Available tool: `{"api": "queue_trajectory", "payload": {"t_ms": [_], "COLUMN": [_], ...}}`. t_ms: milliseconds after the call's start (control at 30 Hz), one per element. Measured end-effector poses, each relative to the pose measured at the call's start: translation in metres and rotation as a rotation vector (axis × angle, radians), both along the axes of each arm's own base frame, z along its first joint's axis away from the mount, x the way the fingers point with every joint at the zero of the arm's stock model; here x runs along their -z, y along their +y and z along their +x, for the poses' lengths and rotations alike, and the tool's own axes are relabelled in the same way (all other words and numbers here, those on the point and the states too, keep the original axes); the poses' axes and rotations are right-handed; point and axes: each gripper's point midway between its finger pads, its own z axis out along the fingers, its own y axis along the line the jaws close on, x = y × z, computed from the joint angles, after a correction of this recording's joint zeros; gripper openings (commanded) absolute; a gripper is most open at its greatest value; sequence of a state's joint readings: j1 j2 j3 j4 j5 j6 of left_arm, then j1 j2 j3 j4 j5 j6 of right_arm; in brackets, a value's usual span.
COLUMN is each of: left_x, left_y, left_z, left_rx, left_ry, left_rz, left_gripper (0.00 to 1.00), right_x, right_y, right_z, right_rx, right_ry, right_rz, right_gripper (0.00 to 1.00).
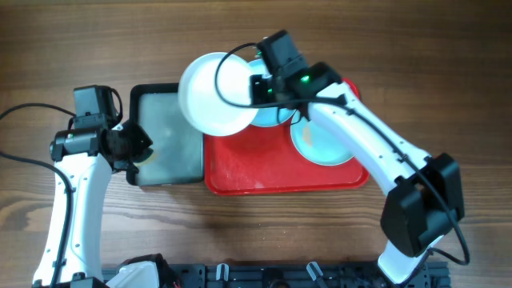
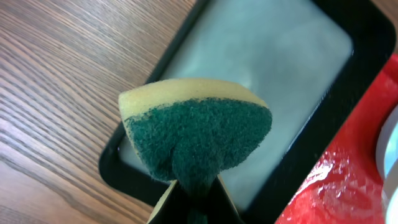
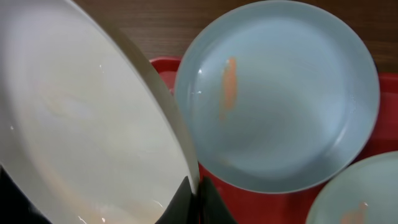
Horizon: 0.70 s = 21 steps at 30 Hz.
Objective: Clean dirty plates on tray and stack at the side
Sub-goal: 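Carry the white plate with the right gripper to the table's right side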
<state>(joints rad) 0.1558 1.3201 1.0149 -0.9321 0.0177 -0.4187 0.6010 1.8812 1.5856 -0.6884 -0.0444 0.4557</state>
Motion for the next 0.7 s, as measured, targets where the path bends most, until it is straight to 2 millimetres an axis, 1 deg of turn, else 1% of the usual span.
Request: {"api": "queue_trajectory", "payload": {"t_ms": [100, 167, 200, 233, 267, 333, 400, 433, 533, 567, 700], "left_x": [0.001, 0.003, 0.005, 0.005, 0.005, 0.005, 0.005, 0.004, 0.004, 0.004, 0.004], "left_y": [-0.013, -0.015, -0.015, -0.015, -0.015, -0.015, -0.015, -0.015, -0.015, -0.015, -0.015], "left_z": [-0.001, -0.005, -0.007, -0.007, -0.007, -0.007, -0.005, -0.004, -0.003, -0.003, -0.003], "left_rx": [0.046, 0.055, 0.055, 0.055, 0.055, 0.055, 0.055, 0.055, 0.055, 0.055, 0.055], "left_ry": [0.009, 0.028, 0.037, 0.038, 0.038, 0.037, 0.028, 0.023, 0.02, 0.02, 0.019], "left_rz": [-0.006, -0.008, -0.008, -0.008, -0.008, -0.008, -0.007, -0.006, -0.005, -0.005, -0.005], "left_gripper": [0.04, 0.04, 0.04, 0.04, 0.04, 0.04, 0.04, 0.04, 0.04, 0.04, 0.04], "right_x": [-0.019, -0.026, -0.022, -0.017, -0.007, 0.002, -0.01, -0.02, -0.034, -0.041, -0.083], "right_y": [0.039, 0.059, 0.073, 0.077, 0.088, 0.097, 0.106, 0.11, 0.114, 0.117, 0.134], "right_z": [0.001, 0.004, 0.004, 0.004, 0.006, 0.008, 0.015, 0.02, 0.028, 0.031, 0.038], "right_rx": [-0.028, -0.031, -0.039, -0.038, -0.042, -0.068, -0.098, -0.125, -0.206, -0.249, -0.312], "right_ry": [-0.155, -0.237, -0.265, -0.275, -0.302, -0.348, -0.442, -0.503, -0.614, -0.669, -0.9], "right_rz": [0.002, 0.011, 0.009, -0.002, -0.018, -0.059, -0.074, -0.083, -0.154, -0.182, -0.251], "right_gripper": [0.04, 0.04, 0.04, 0.04, 0.04, 0.04, 0.04, 0.04, 0.04, 0.04, 0.04]}}
